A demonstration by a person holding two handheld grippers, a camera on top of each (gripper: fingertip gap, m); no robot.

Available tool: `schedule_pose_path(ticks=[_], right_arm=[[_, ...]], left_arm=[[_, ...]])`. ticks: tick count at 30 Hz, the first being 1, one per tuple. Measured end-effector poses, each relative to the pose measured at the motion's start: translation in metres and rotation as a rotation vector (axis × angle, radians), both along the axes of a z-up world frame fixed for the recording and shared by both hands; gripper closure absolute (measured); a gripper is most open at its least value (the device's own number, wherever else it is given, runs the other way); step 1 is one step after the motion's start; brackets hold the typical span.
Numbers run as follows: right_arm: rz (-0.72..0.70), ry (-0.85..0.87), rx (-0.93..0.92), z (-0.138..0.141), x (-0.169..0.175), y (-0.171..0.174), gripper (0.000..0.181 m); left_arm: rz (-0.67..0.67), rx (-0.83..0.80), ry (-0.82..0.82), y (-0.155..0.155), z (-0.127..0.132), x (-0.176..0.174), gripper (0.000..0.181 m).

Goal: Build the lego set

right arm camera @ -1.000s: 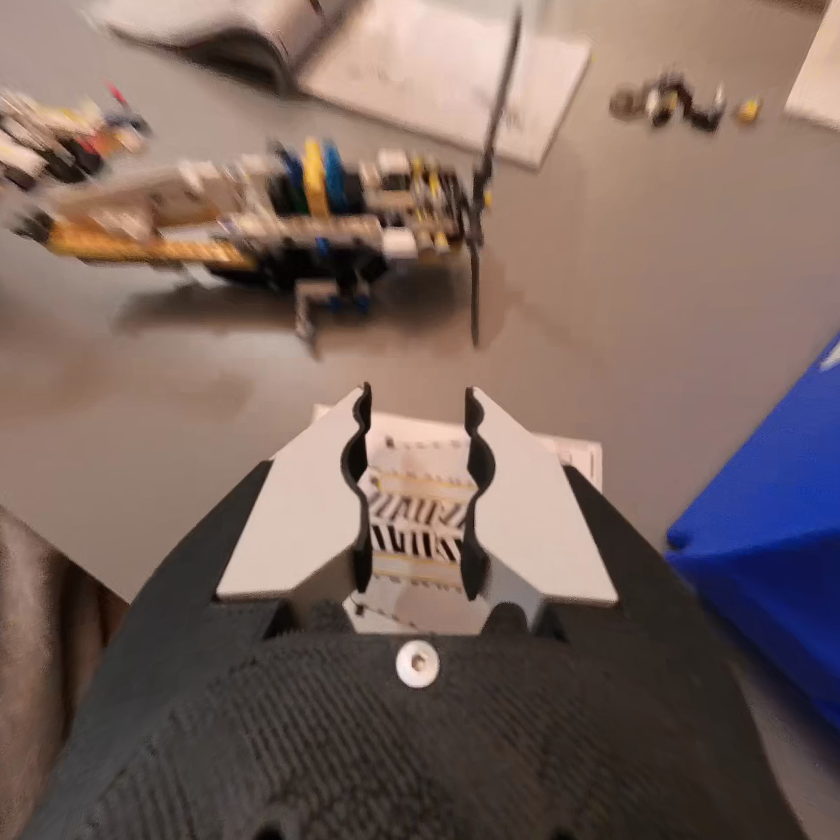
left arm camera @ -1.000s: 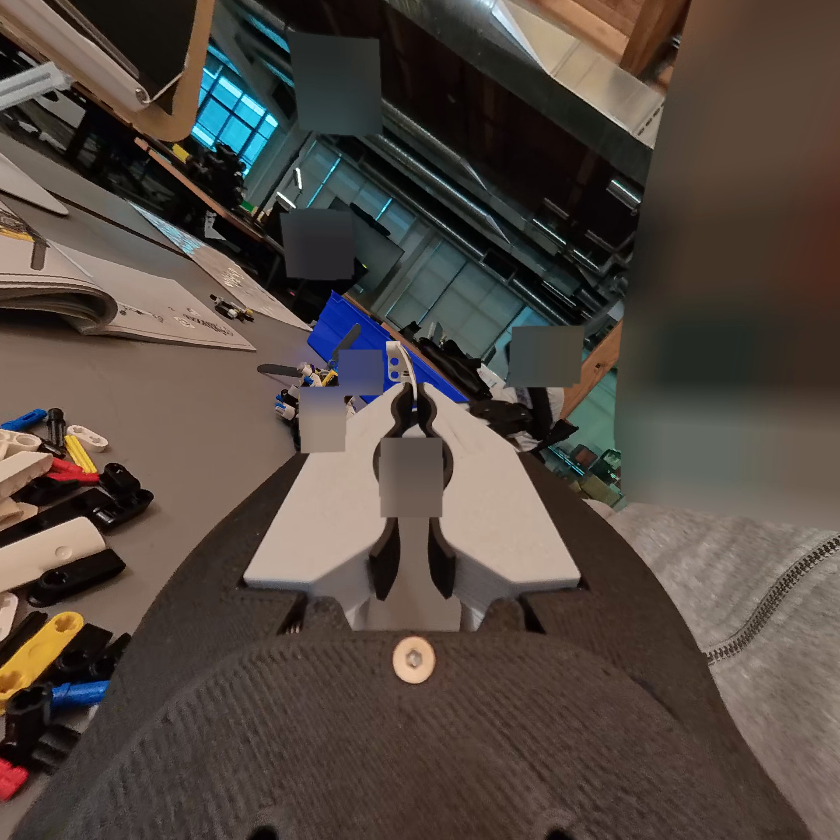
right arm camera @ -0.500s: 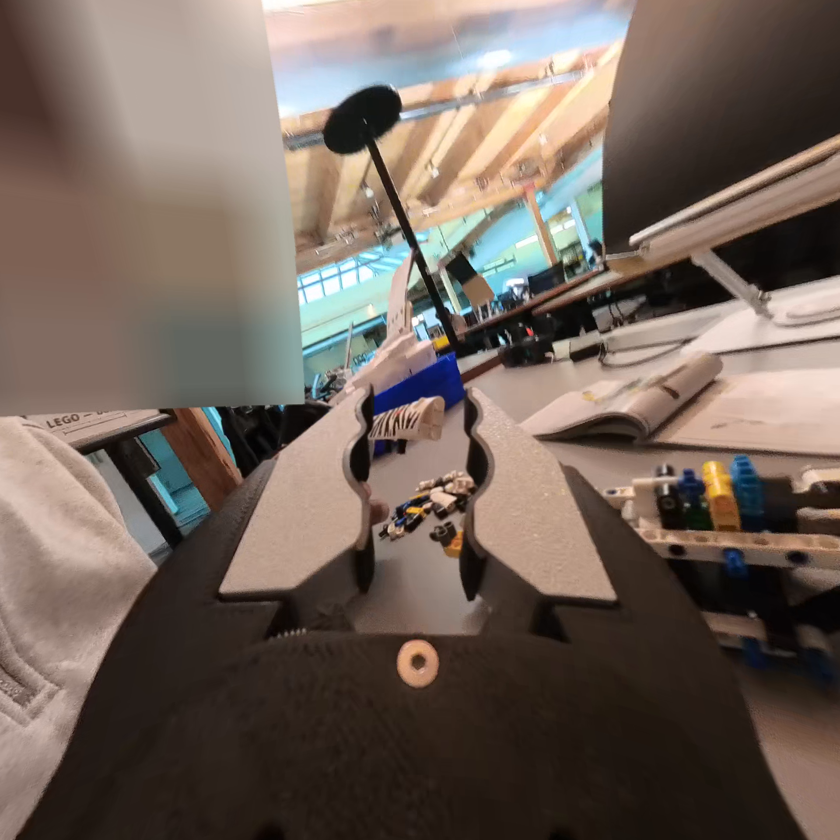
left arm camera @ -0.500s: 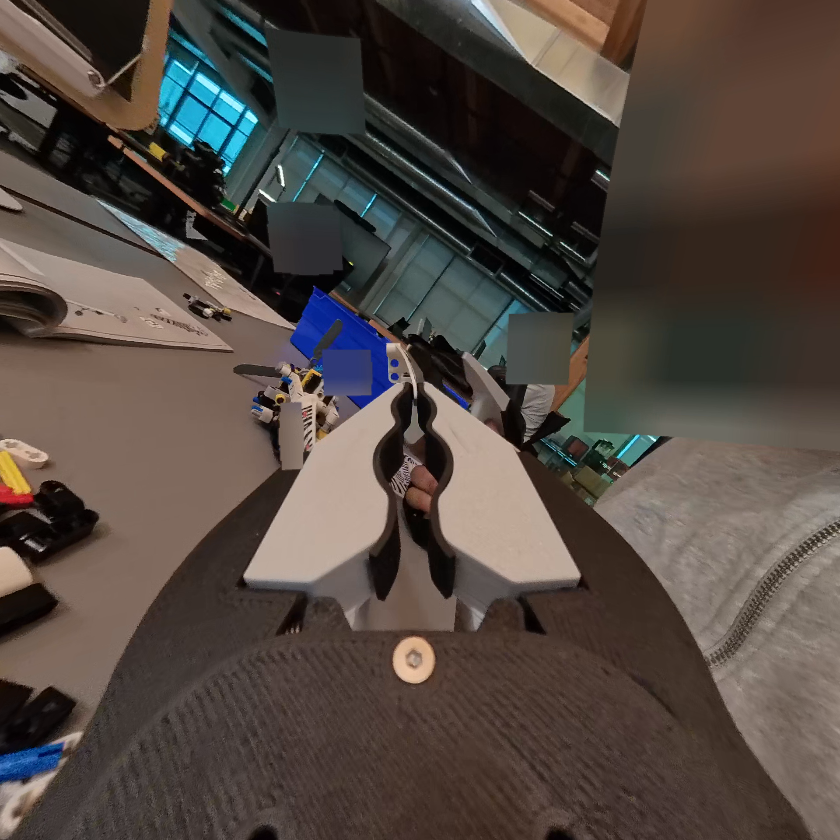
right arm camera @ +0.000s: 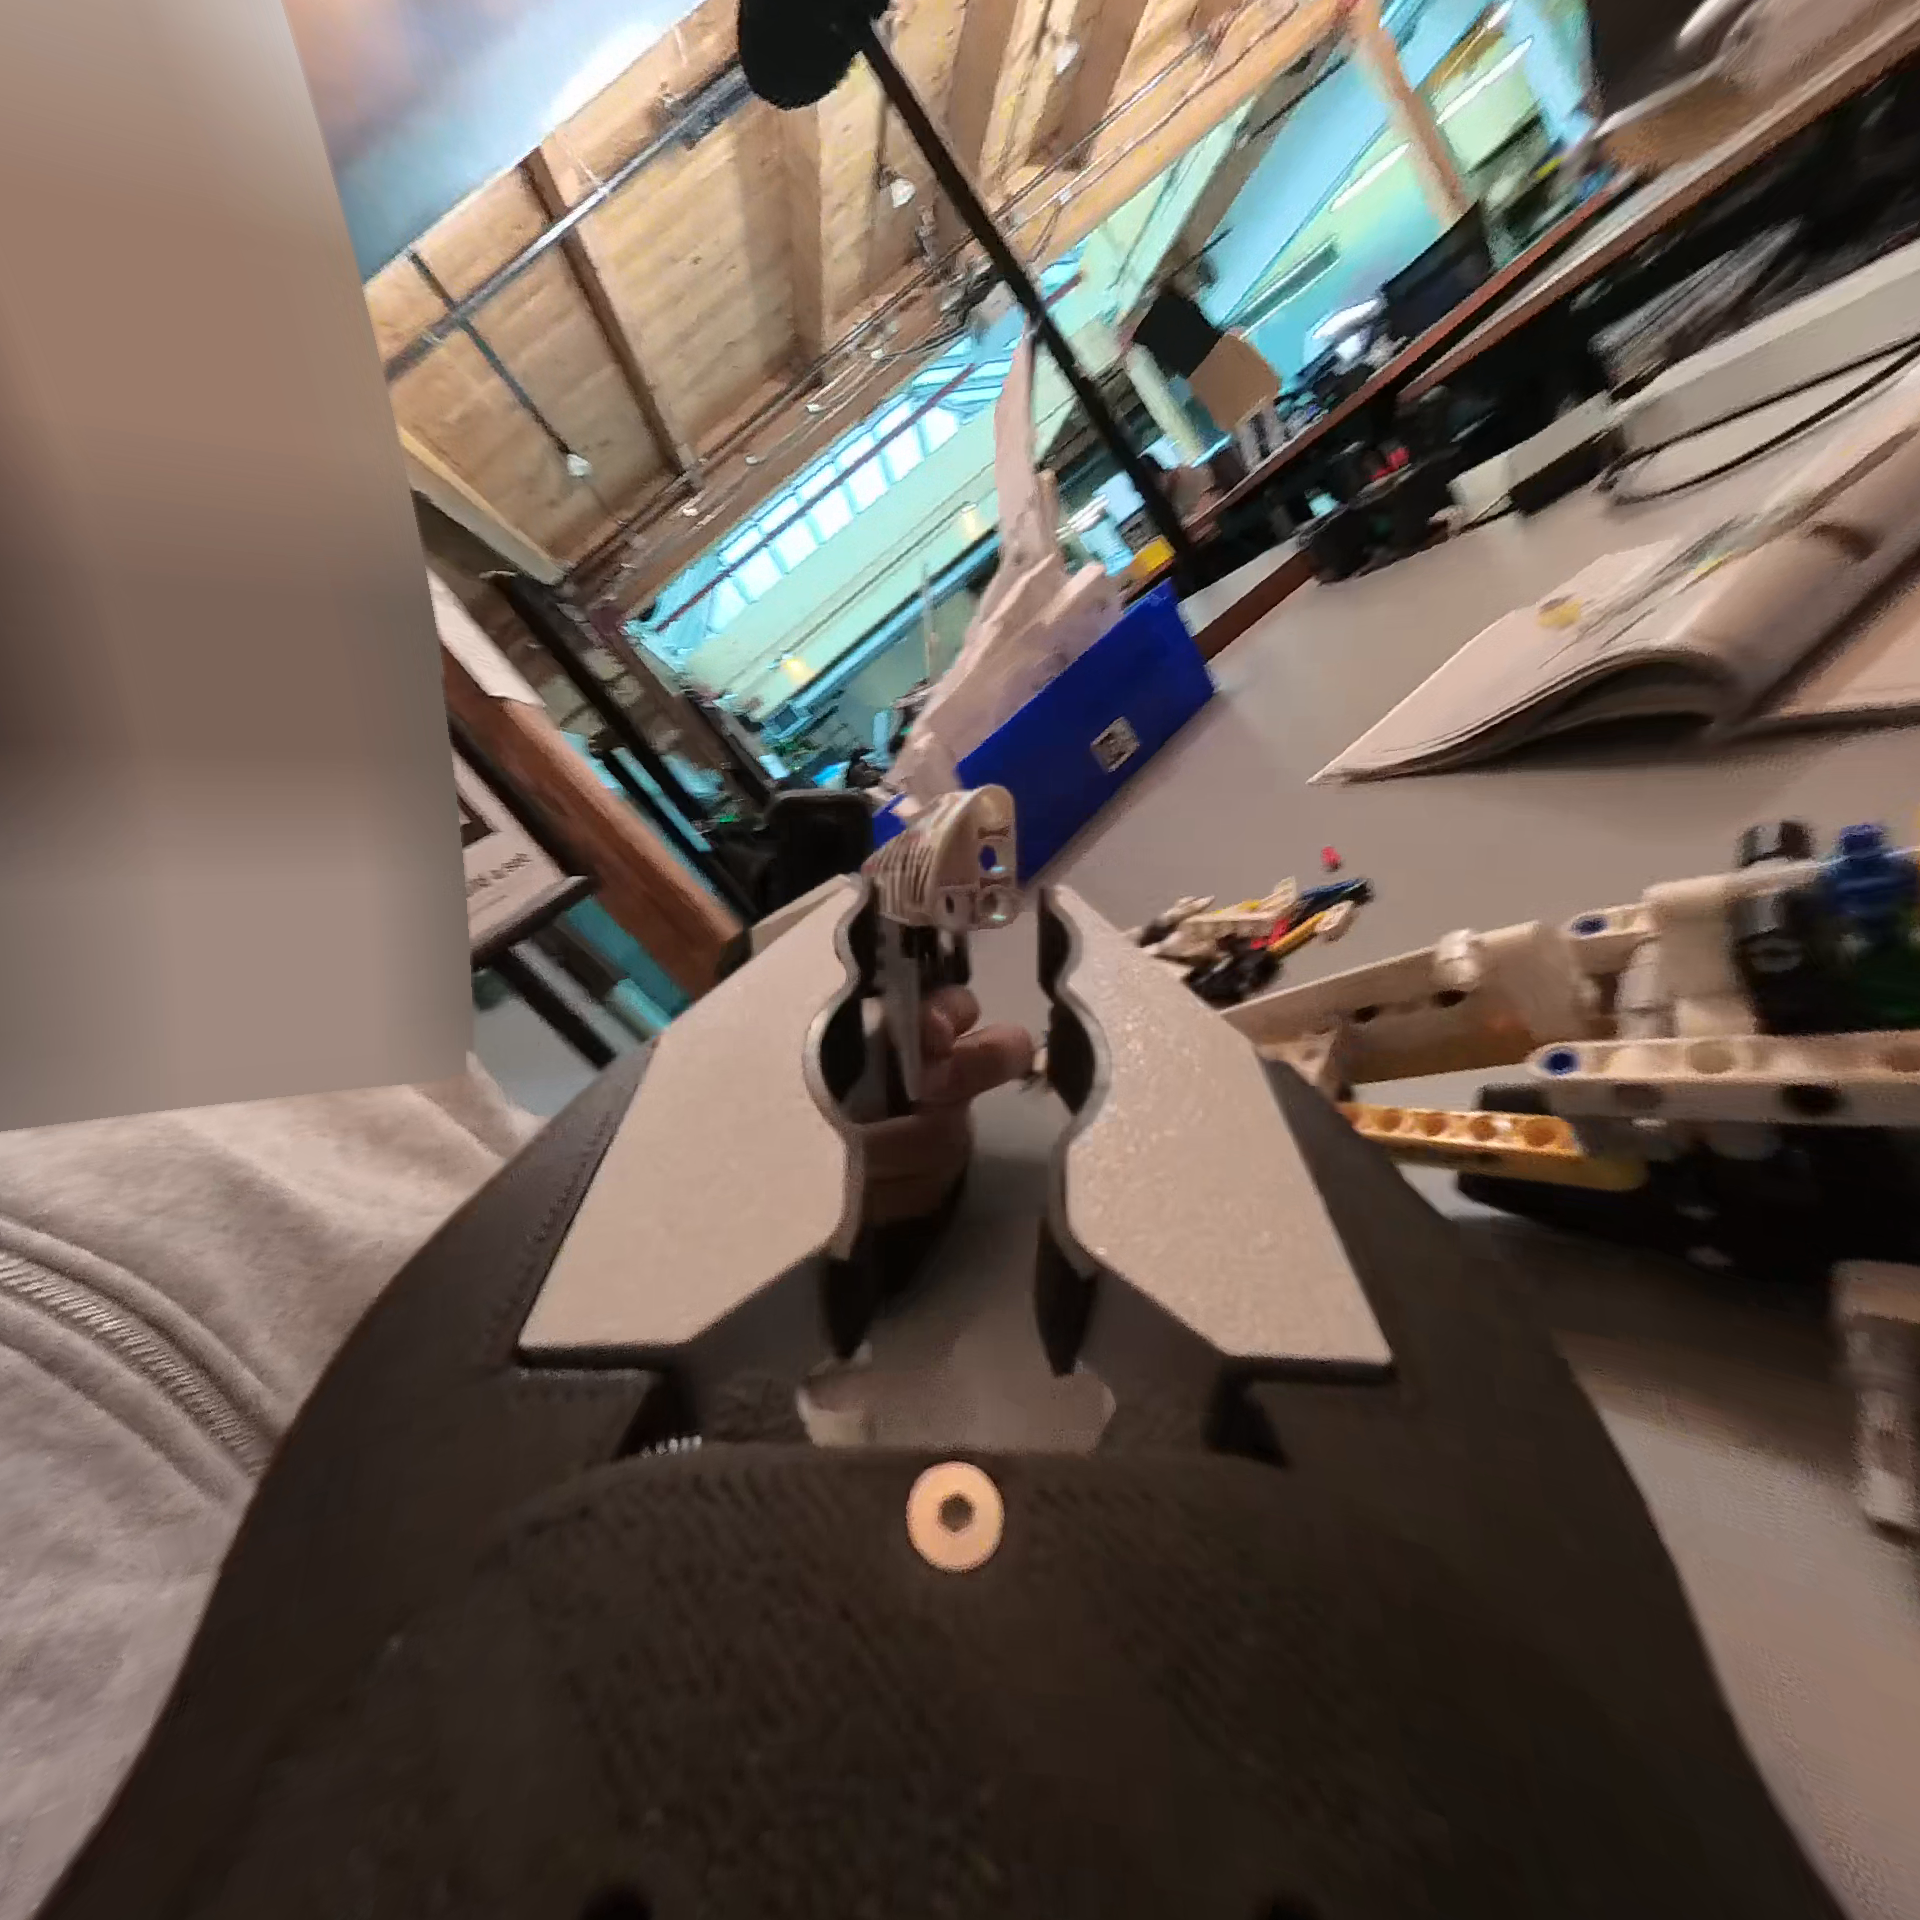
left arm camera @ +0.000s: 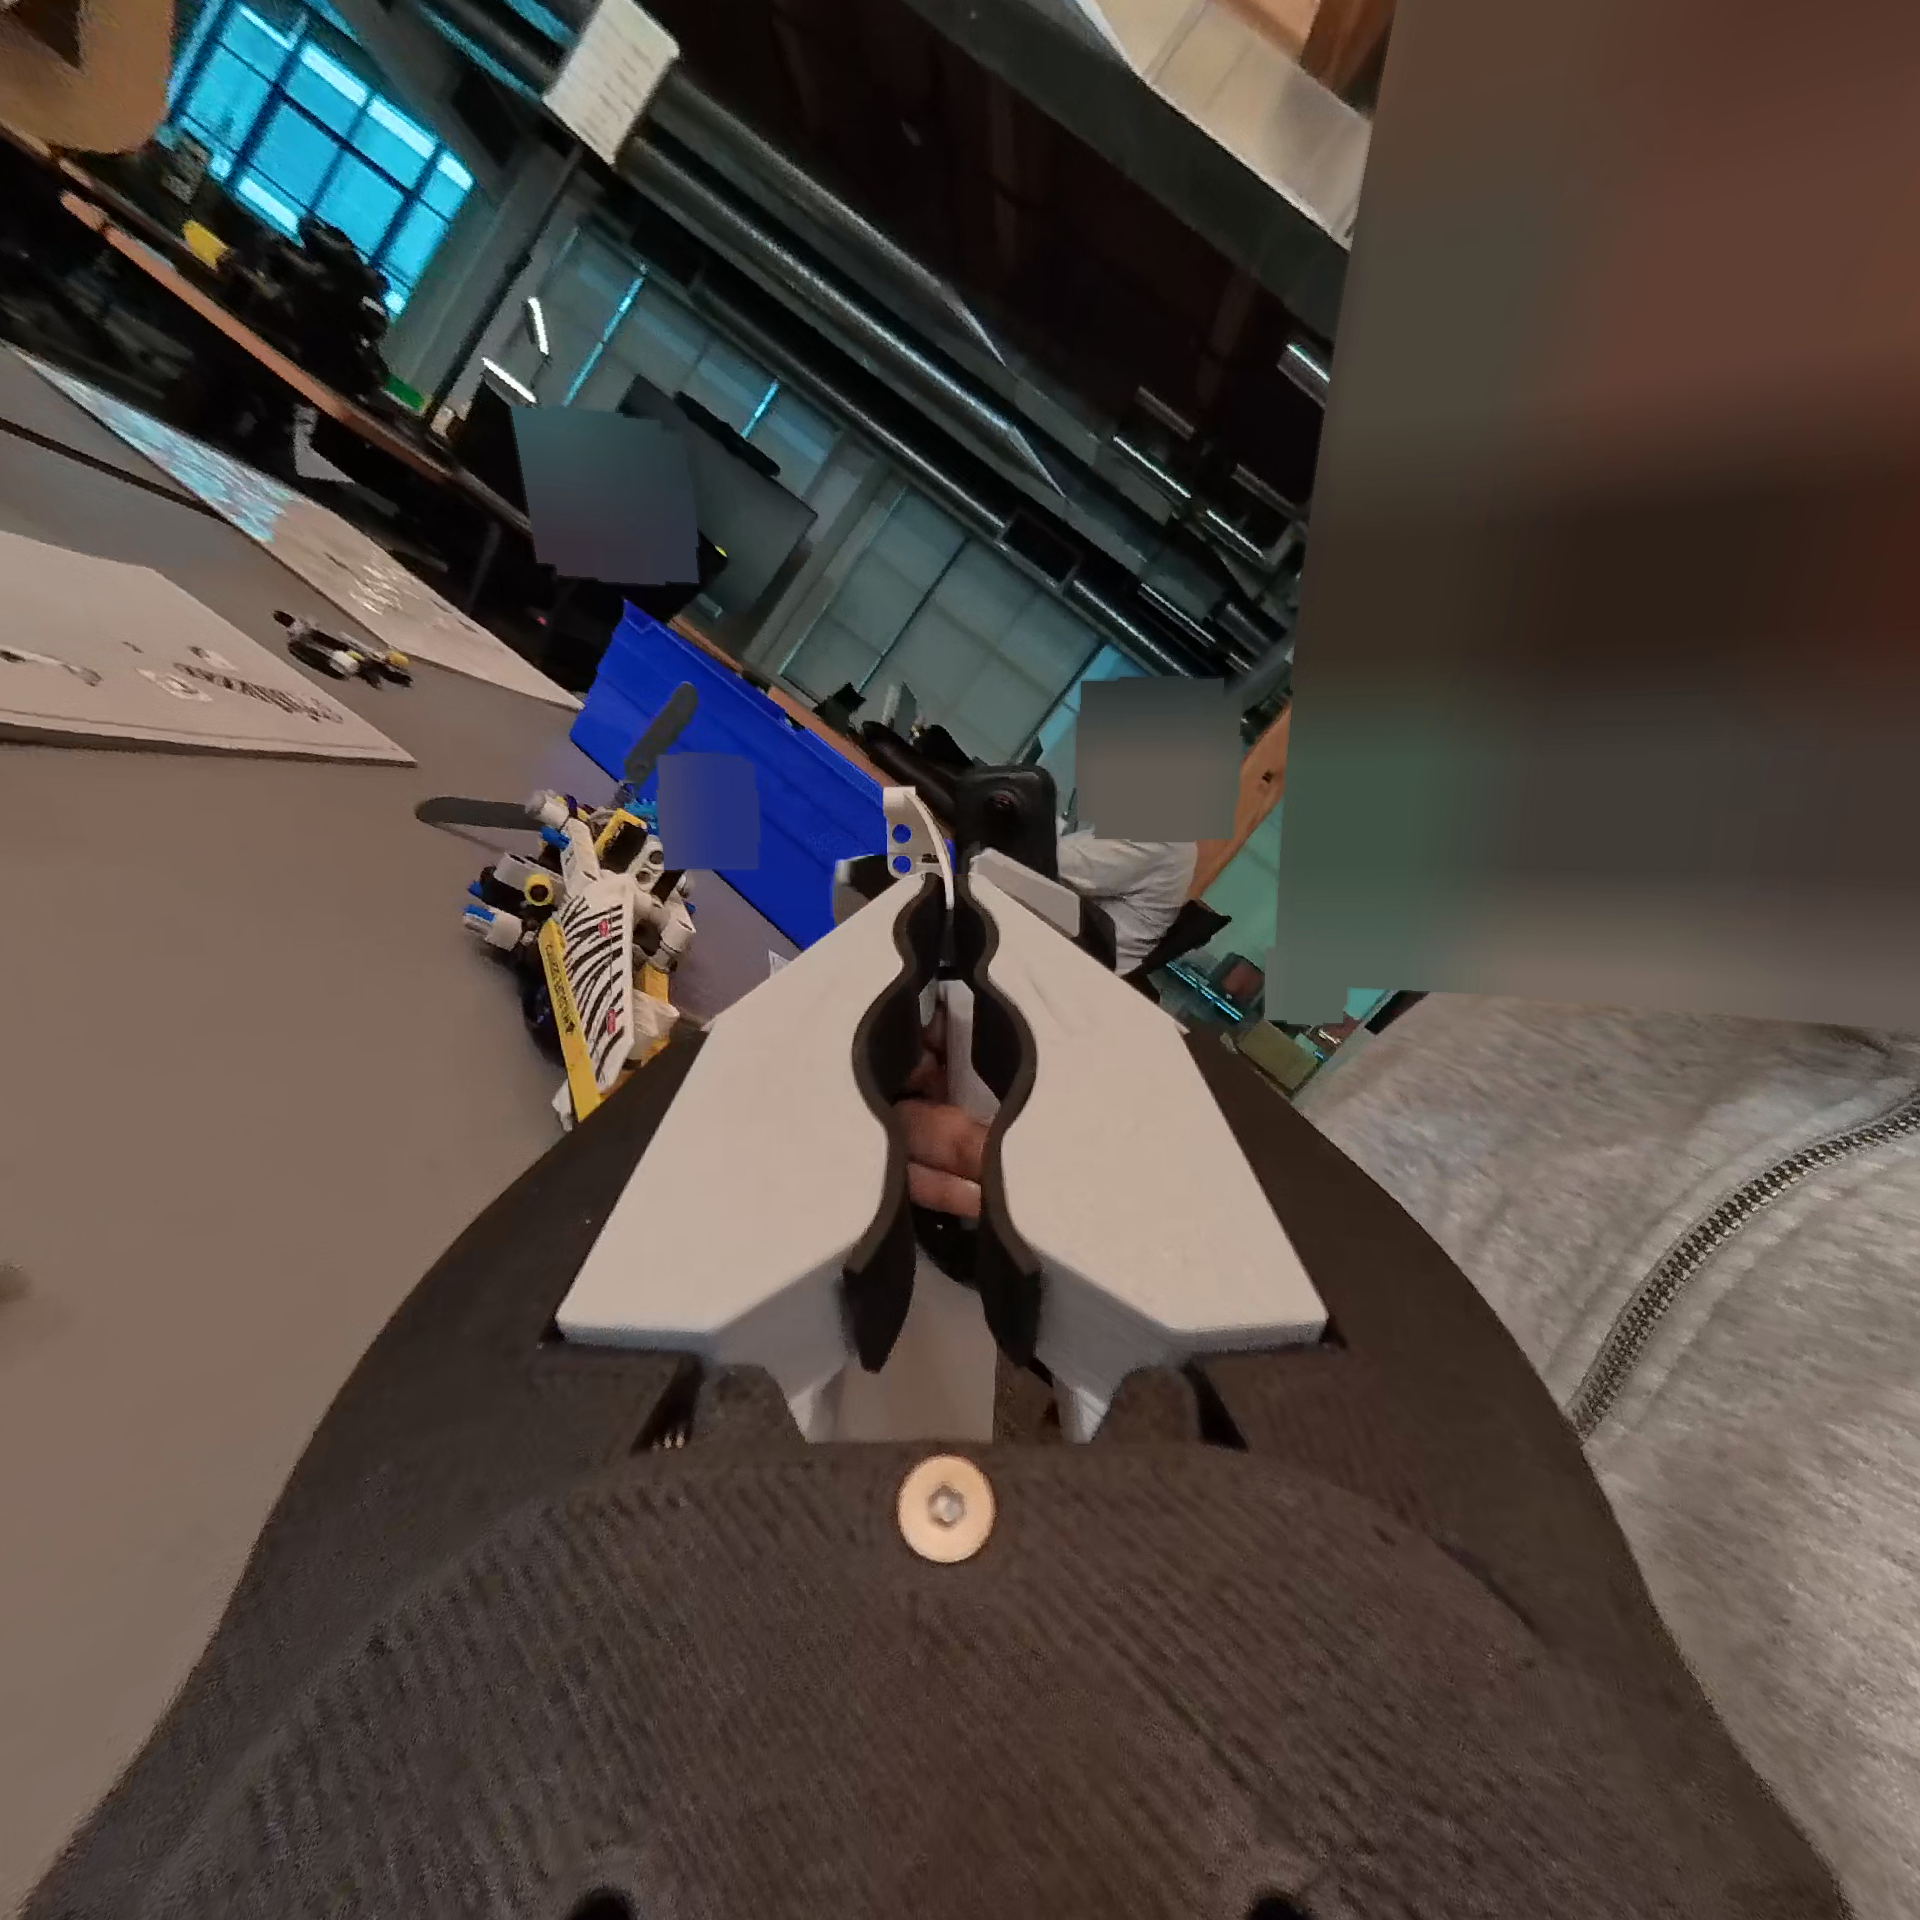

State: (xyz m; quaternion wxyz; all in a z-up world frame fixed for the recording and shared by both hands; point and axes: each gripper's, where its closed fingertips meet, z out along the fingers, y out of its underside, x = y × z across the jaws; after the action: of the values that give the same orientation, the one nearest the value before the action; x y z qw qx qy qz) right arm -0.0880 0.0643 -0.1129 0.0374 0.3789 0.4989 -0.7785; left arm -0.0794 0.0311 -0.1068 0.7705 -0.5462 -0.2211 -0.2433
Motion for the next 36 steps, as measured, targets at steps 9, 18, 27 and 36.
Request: schedule_pose_path(ticks=[9, 18, 27, 36], right_arm=[[0.094, -0.01, -0.121, 0.006, 0.005, 0.0, 0.168], [0.076, -0.018, -0.191, 0.008, 0.003, 0.011, 0.168], [0.085, -0.019, -0.146, 0.006, 0.003, 0.005, 0.168], [0.097, -0.015, -0.151, 0.006, 0.004, 0.004, 0.168]], left_arm=[[-0.069, -0.005, -0.039, 0.004, -0.003, 0.006, 0.181], [-0.059, 0.039, -0.069, -0.002, 0.001, 0.001, 0.174], [-0.054, 0.011, -0.076, 0.001, -0.003, 0.0, 0.181], [-0.12, 0.047, -0.158, 0.0, -0.002, 0.0, 0.181]])
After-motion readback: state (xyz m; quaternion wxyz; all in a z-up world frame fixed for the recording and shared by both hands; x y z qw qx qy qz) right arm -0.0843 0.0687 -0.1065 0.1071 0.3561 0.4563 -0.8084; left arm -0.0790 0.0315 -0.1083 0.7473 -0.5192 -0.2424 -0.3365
